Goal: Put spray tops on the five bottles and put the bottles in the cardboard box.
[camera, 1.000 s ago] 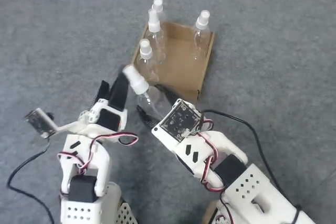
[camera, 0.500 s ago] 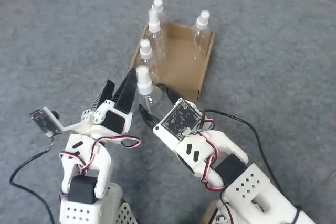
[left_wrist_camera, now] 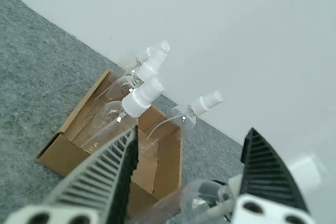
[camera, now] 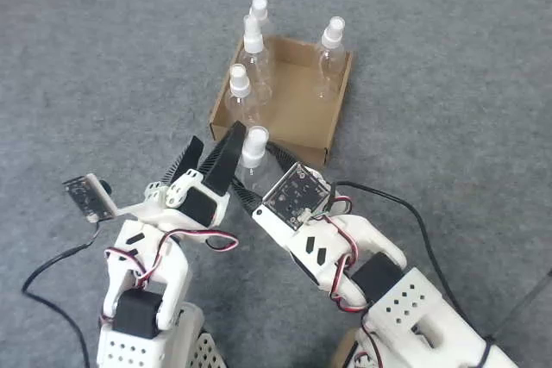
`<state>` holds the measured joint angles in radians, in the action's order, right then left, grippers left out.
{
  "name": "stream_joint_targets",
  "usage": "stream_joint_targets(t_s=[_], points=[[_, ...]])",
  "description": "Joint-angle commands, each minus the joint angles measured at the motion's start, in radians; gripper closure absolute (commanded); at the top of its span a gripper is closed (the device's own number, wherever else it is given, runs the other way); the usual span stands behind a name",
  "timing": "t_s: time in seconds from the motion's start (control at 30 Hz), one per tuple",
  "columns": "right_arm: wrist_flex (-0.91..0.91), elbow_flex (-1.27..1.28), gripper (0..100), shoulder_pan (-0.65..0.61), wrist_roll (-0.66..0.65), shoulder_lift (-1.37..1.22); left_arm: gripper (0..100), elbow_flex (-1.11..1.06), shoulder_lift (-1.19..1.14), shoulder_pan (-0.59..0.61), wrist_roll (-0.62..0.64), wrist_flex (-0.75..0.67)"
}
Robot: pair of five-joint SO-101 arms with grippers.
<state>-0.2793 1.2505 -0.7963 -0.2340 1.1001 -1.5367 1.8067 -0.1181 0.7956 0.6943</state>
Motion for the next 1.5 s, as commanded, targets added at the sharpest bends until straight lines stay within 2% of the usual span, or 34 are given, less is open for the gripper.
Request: stream_joint_targets(t_s=[0.0,0.17,0.63,0.83,1.1,1.47], points=[[0.031,-0.035,98.9,-0.013,-0.003,0.039,70,0.059,0.015,0.029,-0.012,0.029],[0.031,-0.04,98.9,0.024,-0.003,0.039,70,0.079,0.015,0.106,0.055,0.025],[0.031,-0.041,98.9,0.028,-0.003,0.039,70,0.074,0.015,0.167,0.057,0.026],[0.033,-0.057,98.9,0.033,-0.003,0.039,70,0.056,0.015,0.17,0.052,0.023],[0.033,-0.092,98.9,0.147,0.006,0.039,70,0.051,0.015,0.18,0.051,0.025],[0.074,-0.092,98.9,0.185,0.008,0.039,70,0.031,0.015,0.18,0.049,0.023]])
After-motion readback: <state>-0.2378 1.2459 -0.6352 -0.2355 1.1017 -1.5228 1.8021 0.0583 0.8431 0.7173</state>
